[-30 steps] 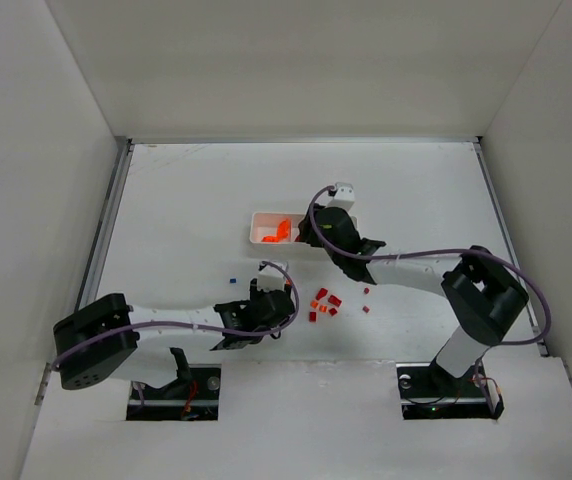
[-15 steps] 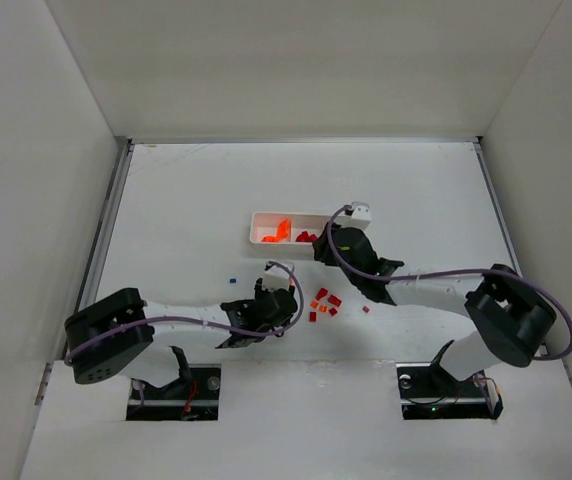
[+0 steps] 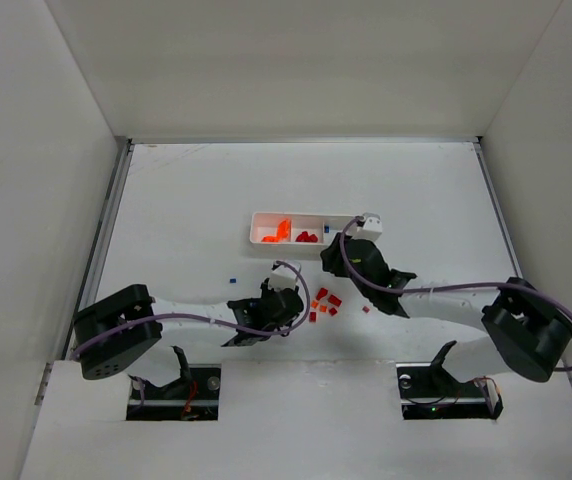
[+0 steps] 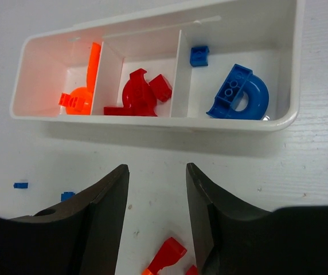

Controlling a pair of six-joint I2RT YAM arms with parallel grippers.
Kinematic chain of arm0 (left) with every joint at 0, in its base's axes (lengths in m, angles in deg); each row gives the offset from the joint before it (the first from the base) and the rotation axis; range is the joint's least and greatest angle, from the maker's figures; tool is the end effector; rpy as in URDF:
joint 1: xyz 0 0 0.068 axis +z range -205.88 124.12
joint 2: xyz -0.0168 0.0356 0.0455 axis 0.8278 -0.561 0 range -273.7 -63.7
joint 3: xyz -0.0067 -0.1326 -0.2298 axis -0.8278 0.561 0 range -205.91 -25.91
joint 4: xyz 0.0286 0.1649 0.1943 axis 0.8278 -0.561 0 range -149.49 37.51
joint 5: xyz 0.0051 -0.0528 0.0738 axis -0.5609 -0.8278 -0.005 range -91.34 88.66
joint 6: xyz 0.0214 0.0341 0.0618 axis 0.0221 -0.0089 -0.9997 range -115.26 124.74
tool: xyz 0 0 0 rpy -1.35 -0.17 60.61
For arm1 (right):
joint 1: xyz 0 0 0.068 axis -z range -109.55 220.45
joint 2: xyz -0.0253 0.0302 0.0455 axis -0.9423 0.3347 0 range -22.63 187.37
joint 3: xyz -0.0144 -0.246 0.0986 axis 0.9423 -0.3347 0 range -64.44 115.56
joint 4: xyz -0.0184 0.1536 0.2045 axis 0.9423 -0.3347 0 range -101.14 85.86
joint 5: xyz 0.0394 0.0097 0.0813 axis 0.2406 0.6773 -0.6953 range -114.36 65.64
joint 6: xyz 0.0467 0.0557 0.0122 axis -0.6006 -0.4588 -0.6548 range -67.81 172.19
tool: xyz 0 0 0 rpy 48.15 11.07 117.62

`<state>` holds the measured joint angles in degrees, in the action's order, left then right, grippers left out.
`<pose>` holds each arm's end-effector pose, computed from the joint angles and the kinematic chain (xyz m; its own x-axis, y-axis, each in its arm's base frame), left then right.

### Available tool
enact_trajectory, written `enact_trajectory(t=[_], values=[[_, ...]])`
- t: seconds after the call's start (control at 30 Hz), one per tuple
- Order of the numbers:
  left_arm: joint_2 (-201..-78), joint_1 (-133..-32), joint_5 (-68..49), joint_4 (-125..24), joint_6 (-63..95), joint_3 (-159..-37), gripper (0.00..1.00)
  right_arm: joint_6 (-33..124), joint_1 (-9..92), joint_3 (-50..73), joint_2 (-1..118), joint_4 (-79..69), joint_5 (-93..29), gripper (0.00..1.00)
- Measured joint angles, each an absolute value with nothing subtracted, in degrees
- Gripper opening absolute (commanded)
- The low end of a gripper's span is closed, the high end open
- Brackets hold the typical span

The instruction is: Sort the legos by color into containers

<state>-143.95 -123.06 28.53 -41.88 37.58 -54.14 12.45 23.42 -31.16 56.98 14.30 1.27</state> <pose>0.1318 -0.2342 0.1299 -0.5705 0.1431 -0.8087 0.4109 0.9023 -0.1302 0.2219 0.1993 0.1732 -0.5004 0.3086 -0.8089 -0.1030 0.9065 0.4095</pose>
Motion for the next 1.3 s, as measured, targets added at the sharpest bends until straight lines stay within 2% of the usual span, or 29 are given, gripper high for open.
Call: enact_trajectory(t=[0.3,0.5,0.7,0.83,1.0,1.3], values=[[-144.41,-123.71,28.18,-43.85,37.55,-55.3,0.17,12.32,20.25,-31.58,56.09,11.28,-0.24,0.6],[-143.84,-123.62,27.48,-45.03,37.6,-55.52,0.16,12.34,18.2,-33.24,54.53,8.92,-1.05,0.61],[-140.54,-122.79,25.87,-48.72,37.8,-55.52,0.16,12.62,16.89,-33.96,51.32,6.32,-2.1,0.58],[-137.31,-120.02,25.6,-49.95,37.9,-55.65,0.16,13.54,16.21,-33.83,51.43,5.47,-2.93,0.57],[-135.71,-114.9,25.28,-50.67,38.19,-58.01,0.15,14.74,15.97,-33.26,53.38,3.72,-3.56,0.64],[-136.04,-103.14,24.47,-48.53,38.36,-66.93,0.15,16.47,14.22,-32.56,56.5,2.01,-4.32,0.69]])
